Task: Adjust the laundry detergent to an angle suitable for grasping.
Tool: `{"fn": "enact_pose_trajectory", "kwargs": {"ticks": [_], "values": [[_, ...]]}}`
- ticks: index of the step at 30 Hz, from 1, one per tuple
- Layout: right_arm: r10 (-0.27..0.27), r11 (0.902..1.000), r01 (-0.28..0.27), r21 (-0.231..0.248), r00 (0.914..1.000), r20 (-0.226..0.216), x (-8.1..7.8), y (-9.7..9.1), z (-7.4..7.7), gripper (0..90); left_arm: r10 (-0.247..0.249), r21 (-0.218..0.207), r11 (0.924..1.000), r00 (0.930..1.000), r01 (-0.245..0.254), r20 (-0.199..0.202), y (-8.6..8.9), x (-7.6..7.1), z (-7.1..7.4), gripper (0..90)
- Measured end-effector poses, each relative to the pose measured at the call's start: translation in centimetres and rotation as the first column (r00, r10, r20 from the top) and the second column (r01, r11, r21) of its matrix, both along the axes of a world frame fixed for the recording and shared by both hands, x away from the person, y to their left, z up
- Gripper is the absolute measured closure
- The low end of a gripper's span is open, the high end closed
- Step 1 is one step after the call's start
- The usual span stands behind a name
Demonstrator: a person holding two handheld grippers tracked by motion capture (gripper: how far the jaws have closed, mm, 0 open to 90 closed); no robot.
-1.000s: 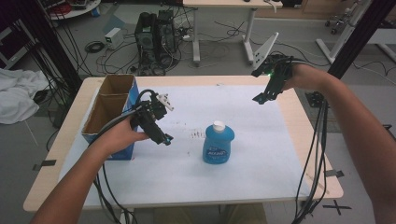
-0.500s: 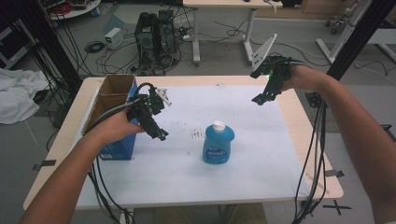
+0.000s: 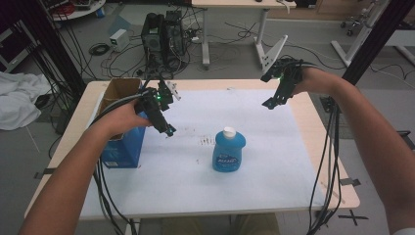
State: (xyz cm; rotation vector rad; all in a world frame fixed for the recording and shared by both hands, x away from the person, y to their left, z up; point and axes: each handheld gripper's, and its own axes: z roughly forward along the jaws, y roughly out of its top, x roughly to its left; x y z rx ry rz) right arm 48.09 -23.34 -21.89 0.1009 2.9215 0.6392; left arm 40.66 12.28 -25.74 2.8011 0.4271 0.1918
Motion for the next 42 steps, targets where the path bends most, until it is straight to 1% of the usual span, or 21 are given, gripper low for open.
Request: {"fn": "enact_pose_trajectory", "kwargs": {"ticks": [5, 6, 9, 10, 11, 13, 14, 15, 18, 20, 21, 25, 27, 28, 32, 33, 34, 35, 40, 41, 42], "values": [[0.002, 0.9997, -0.002, 0.023, 1.0, -0.006, 0.4, 0.5, 0.0, 1.4, -0.007, 0.003, 1.0, 1.0, 0.007, -0.004, 0.1, -0.2, 0.0, 12.5], [0.004, 0.9997, -0.003, 0.025, 1.0, -0.007, 0.4, 0.7, 0.0, 1.4, -0.006, -0.005, 1.0, 1.0, 0.006, -0.003, 0.1, -0.3, -0.1, 12.5], [0.018, 0.9996, -0.018, 0.023, 0.9998, -0.006, 0.5, 1.5, 0.0, 1.4, -0.008, -0.006, 0.9999, 0.9999, 0.008, -0.008, 0.2, -0.5, -0.2, 12.5], [0.024, 0.9994, -0.024, 0.023, 0.9997, -0.005, 0.6, 1.7, 0.0, 1.4, -0.016, 0.003, 0.9999, 0.9998, 0.016, -0.014, 0.3, -0.6, -0.2, 12.5], [0.024, 0.9995, -0.024, 0.021, 0.9997, -0.006, 0.6, 1.9, -0.1, 1.4, -0.011, -0.005, 0.9999, 0.9999, 0.011, -0.01, 0.3, -0.7, -0.3, 12.5], [0.026, 0.9995, -0.026, 0.019, 0.9996, -0.007, 0.8, 2.2, -0.2, 1.4, -0.016, 0.001, 0.9999, 0.9998, 0.016, -0.014, 0.4, -0.8, -0.3, 12.5], [0.031, 0.9993, -0.031, 0.022, 0.9995, -0.007, 0.9, 2.3, -0.3, 1.4, -0.029, 0.011, 0.9995, 0.9994, 0.029, -0.017, 0.5, -0.7, -0.2, 12.5], [0.026, 0.9994, -0.026, 0.023, 0.9996, -0.006, 0.9, 2.4, -0.3, 1.4, -0.027, 0.006, 0.9996, 0.9995, 0.027, -0.018, 0.5, -0.8, -0.3, 12.5], [0.022, 0.9995, -0.022, 0.023, 0.9997, -0.01, 1.0, 2.5, -0.3, 1.4, -0.028, 0.005, 0.9996, 0.9995, 0.029, -0.013, 0.6, -0.8, -0.3, 12.5], [0.028, 0.9993, -0.028, 0.026, 0.9996, -0.008, 1.0, 2.5, -0.4, 1.4, -0.018, -0.011, 0.9998, 0.9998, 0.018, -0.012, 0.6, -0.9, -0.3, 12.5], [0.029, 0.9993, -0.029, 0.024, 0.9995, -0.009, 1.0, 2.5, -0.4, 1.4, -0.025, -0.001, 0.9997, 0.9996, 0.025, -0.011, 0.6, -0.8, -0.1, 12.5], [0.032, 0.9994, -0.031, 0.014, 0.9994, -0.013, 0.9, 2.5, -0.4, 1.4, -0.032, -0.011, 0.9994, 0.9995, 0.032, 0.002, 0.6, -0.9, 0.0, 12.5], [0.033, 0.9993, -0.032, 0.02, 0.9994, -0.015, 0.8, 2.6, -0.4, 1.4, -0.023, -0.02, 0.9995, 0.9997, 0.023, 0.004, 0.6, -1.1, 0.0, 12.6], [0.029, 0.9994, -0.029, 0.017, 0.9994, -0.016, 0.7, 2.5, -0.3, 1.4, -0.026, -0.009, 0.9996, 0.9996, 0.026, 0.006, 0.5, -1.1, 0.1, 12.5], [0.03, 0.9994, -0.03, 0.016, 0.9995, -0.013, 0.6, 2.3, -0.2, 1.4, -0.026, -0.022, 0.9994, 0.9996, 0.026, 0.012, 0.6, -1.1, 0.1, 12.5], [0.031, 0.9994, -0.031, 0.014, 0.9995, -0.01, 0.6, 2.3, -0.2, 1.4, -0.036, -0.01, 0.9993, 0.9993, 0.036, 0.013, 0.6, -1.0, 0.1, 12.5], [0.034, 0.9993, -0.034, 0.017, 0.9994, -0.009, 0.5, 2.2, -0.1, 1.4, -0.028, -0.024, 0.9993, 0.9995, 0.029, 0.013, 0.5, -1.1, 0.0, 12.5], [0.031, 0.9994, -0.031, 0.016, 0.9995, -0.007, 0.4, 2.2, -0.1, 1.4, -0.036, -0.016, 0.9992, 0.9993, 0.036, 0.014, 0.5, -1.1, 0.0, 12.5], [0.028, 0.9995, -0.028, 0.018, 0.9996, -0.004, 0.2, 2.2, 0.1, 1.4, -0.034, -0.028, 0.999, 0.9993, 0.034, 0.015, 0.6, -1.2, 0.0, 12.5], [0.028, 0.9995, -0.028, 0.014, 0.9996, -0.006, 0.1, 2.2, 0.1, 1.4, -0.039, -0.021, 0.999, 0.9991, 0.039, 0.015, 0.7, -1.2, 0.1, 12.5], [0.028, 0.9995, -0.028, 0.012, 0.9996, -0.005, 0.0, 2.2, 0.1, 1.4, -0.02, -0.048, 0.9986, 0.9996, 0.021, 0.021, 0.7, -1.3, 0.0, 12.5]]}}
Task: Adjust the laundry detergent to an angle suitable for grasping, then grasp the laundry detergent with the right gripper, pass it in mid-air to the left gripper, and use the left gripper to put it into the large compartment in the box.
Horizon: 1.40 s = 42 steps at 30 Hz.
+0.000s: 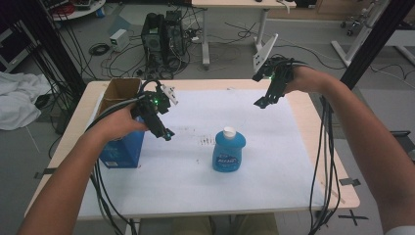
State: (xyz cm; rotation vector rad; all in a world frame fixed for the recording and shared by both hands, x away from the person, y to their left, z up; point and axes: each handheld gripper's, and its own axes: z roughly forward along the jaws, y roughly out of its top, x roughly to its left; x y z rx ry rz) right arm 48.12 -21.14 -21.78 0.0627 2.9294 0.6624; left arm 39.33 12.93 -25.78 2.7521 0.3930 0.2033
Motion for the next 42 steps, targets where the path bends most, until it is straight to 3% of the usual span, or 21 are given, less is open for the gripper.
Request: {"fn": "enact_pose_trajectory", "kwargs": {"ticks": [1, 10, 15, 19, 20, 22, 23, 24, 25, 26, 27, 30, 34, 36, 42], "values": [[-0.002, 1.0, 0.002, -0.002, 1.0, 0.001, -0.2, 0.0, 0.0, 1.4, -0.02, 0.021, 0.9996, 0.9998, 0.02, 0.005, 0.1, 0.1, 0.2, 12.5], [0.004, 1.0, -0.004, 0.004, 1.0, 0.004, -0.8, -0.6, 0.2, 1.4, -0.01, -0.011, 0.9999, 0.9999, 0.01, 0.008, 0.3, 0.0, -0.2, 12.5], [-0.006, 0.9999, 0.006, 0.009, 1.0, -0.002, -1.0, -1.2, -0.2, 1.4, -0.025, 0.008, 0.9996, 0.9996, 0.025, 0.009, 0.2, 0.3, -0.1, 12.5], [-0.016, 0.9996, 0.016, 0.022, 0.9999, -0.003, -1.0, -1.8, -0.5, 1.4, -0.012, -0.009, 0.9999, 0.9999, 0.012, 0.009, 0.1, 0.2, -0.2, 12.5], [-0.021, 0.9995, 0.021, 0.025, 0.9998, 0.0, -1.0, -1.9, -0.5, 1.4, -0.022, 0.011, 0.9997, 0.9997, 0.022, 0.01, 0.1, 0.3, 0.0, 12.5], [-0.054, 0.998, 0.055, 0.033, 0.9984, -0.014, -1.2, -2.2, -0.5, 1.4, -0.015, -0.012, 0.9998, 0.9997, 0.015, 0.017, 0.2, 0.3, -0.1, 12.5], [-0.057, 0.9976, 0.058, 0.037, 0.9982, -0.016, -1.2, -2.3, -0.5, 1.4, -0.014, -0.006, 0.9999, 0.9997, 0.014, 0.018, 0.2, 0.3, 0.0, 12.5], [-0.043, 0.9982, 0.043, 0.042, 0.999, -0.01, -1.1, -2.4, -0.6, 1.4, 0.006, -0.029, 0.9996, 0.9998, -0.006, 0.017, 0.1, 0.2, -0.1, 12.5], [-0.059, 0.9976, 0.059, 0.037, 0.9981, -0.017, -1.3, -2.6, -0.6, 1.4, -0.008, -0.015, 0.9998, 0.9998, 0.009, 0.017, 0.2, 0.2, 0.0, 12.5], [-0.054, 0.9978, 0.055, 0.039, 0.9984, -0.017, -1.2, -2.7, -0.7, 1.4, 0.0, -0.027, 0.9996, 0.9999, 0.0, 0.016, 0.1, 0.2, -0.1, 12.5], [-0.055, 0.9975, 0.056, 0.042, 0.9983, -0.017, -1.3, -2.8, -0.8, 1.4, -0.016, -0.004, 0.9999, 0.9996, 0.017, 0.022, 0.2, 0.2, 0.0, 12.5], [-0.059, 0.9967, 0.06, 0.054, 0.998, -0.023, -1.3, -3.3, -1.1, 1.4, -0.006, -0.021, 0.9998, 0.9998, 0.006, 0.017, 0.1, 0.1, -0.2, 12.5], [-0.067, 0.9949, 0.068, 0.074, 0.9976, -0.02, -1.2, -4.0, -1.6, 1.4, -0.018, -0.006, 0.9998, 0.9995, 0.018, 0.025, 0.1, 0.2, -0.1, 12.5], [-0.072, 0.9929, 0.074, 0.093, 0.9972, -0.017, -1.2, -4.3, -1.7, 1.4, 0.004, -0.031, 0.9995, 0.9996, -0.003, 0.027, 0.0, 0.0, -0.4, 12.5], [-0.075, 0.9915, 0.076, 0.106, 0.9971, -0.016, -1.3, -4.9, -2.1, 1.4, -0.025, -0.002, 0.9997, 0.9994, 0.025, 0.025, -0.1, 0.1, -0.5, 12.5]]}}
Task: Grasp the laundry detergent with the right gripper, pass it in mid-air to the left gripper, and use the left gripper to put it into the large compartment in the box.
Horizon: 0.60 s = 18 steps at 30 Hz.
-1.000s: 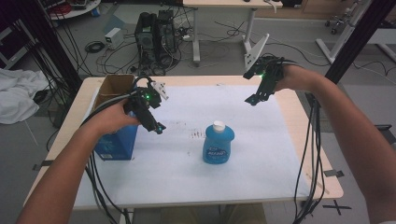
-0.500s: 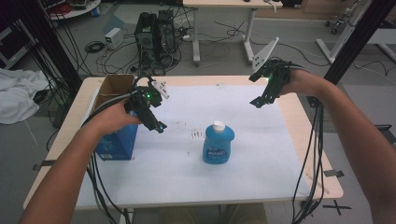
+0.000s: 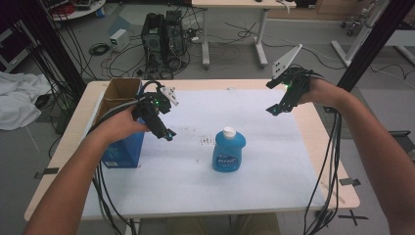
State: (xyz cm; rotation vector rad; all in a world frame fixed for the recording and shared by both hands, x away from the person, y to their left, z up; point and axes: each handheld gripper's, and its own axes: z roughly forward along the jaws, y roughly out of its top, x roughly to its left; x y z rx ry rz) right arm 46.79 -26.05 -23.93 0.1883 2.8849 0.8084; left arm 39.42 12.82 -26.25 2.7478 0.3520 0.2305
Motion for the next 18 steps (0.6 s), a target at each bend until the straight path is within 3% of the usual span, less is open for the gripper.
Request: {"fn": "enact_pose_trajectory", "kwargs": {"ticks": [4, 6, 7, 8, 9, 13, 16, 18], "values": [[-0.007, 0.9999, 0.007, 0.011, 1.0, -0.006, -0.1, -0.3, -0.6, 1.4, 0.004, -0.003, 1.0, 1.0, -0.004, -0.004, 0.1, -0.1, -0.1, 12.5], [-0.013, 0.9998, 0.013, 0.015, 0.9999, -0.01, -0.1, -0.5, -1.0, 1.4, 0.027, -0.034, 0.9991, 0.9996, -0.027, -0.003, 0.1, -0.2, -0.4, 12.5], [-0.021, 0.9997, 0.021, 0.015, 0.9997, -0.016, -0.2, -0.6, -1.2, 1.4, 0.01, -0.015, 0.9998, 0.9999, -0.01, -0.001, 0.1, -0.1, -0.3, 12.5], [-0.013, 0.9998, 0.014, 0.016, 0.9998, -0.015, -0.1, -0.7, -1.5, 1.4, 0.028, -0.024, 0.9993, 0.9996, -0.028, -0.007, 0.1, -0.2, -0.4, 12.5], [-0.019, 0.9996, 0.019, 0.019, 0.9996, -0.019, -0.2, -0.8, -1.7, 1.4, 0.002, -0.007, 1.0, 1.0, -0.002, -0.005, 0.2, -0.1, -0.4, 12.5], [-0.03, 0.9992, 0.031, 0.025, 0.999, -0.032, -0.2, -1.2, -2.5, 1.4, 0.024, -0.026, 0.9994, 0.9996, -0.025, -0.013, 0.1, -0.2, -0.7, 12.6], [-0.028, 0.9989, 0.029, 0.037, 0.999, -0.036, -0.2, -1.4, -3.1, 1.4, 0.009, -0.005, 0.9999, 0.9999, -0.009, -0.007, 0.2, -0.2, -0.7, 12.5], [-0.039, 0.9982, 0.041, 0.043, 0.9984, -0.04, -0.3, -1.6, -3.4, 1.4, 0.023, -0.027, 0.9994, 0.9997, -0.023, -0.01, 0.1, -0.2, -0.9, 12.5]]}}
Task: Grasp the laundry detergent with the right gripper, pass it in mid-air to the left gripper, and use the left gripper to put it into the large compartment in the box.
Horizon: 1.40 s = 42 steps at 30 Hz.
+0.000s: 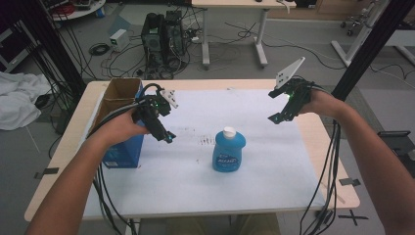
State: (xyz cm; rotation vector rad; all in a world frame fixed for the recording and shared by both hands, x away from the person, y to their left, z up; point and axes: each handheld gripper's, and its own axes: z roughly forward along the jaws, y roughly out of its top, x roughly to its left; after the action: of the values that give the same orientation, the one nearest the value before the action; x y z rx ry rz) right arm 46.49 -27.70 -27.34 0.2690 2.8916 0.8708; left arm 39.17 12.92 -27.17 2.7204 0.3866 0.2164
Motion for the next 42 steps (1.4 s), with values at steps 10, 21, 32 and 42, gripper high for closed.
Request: {"fn": "enact_pose_trajectory", "kwargs": {"ticks": [10, 21, 32, 42], "values": [[-0.065, 0.9927, 0.064, 0.102, 0.9979, 0.002, -0.4, -1.4, -2.0, 1.4, 0.003, 0.008, 1.0, 1.0, -0.003, 0.003, -0.1, -0.1, -0.3, 12.5], [-0.142, 0.9689, 0.131, 0.21, 0.9891, 0.038, -0.6, -3.0, -3.3, 1.4, 0.0, 0.018, 0.9998, 1.0, 0.0, -0.001, -0.3, -0.1, -0.5, 12.5], [-0.163, 0.9535, 0.146, 0.263, 0.9857, 0.043, -1.5, -3.3, -4.2, 1.4, -0.001, 0.013, 0.9999, 1.0, 0.001, -0.001, -0.1, 0.0, -0.8, 12.5], [-0.166, 0.9454, 0.145, 0.292, 0.9848, 0.049, -2.3, -3.2, -5.1, 1.4, 0.001, 0.013, 0.9999, 1.0, -0.001, 0.0, 0.0, -0.2, -0.9, 12.5]]}}
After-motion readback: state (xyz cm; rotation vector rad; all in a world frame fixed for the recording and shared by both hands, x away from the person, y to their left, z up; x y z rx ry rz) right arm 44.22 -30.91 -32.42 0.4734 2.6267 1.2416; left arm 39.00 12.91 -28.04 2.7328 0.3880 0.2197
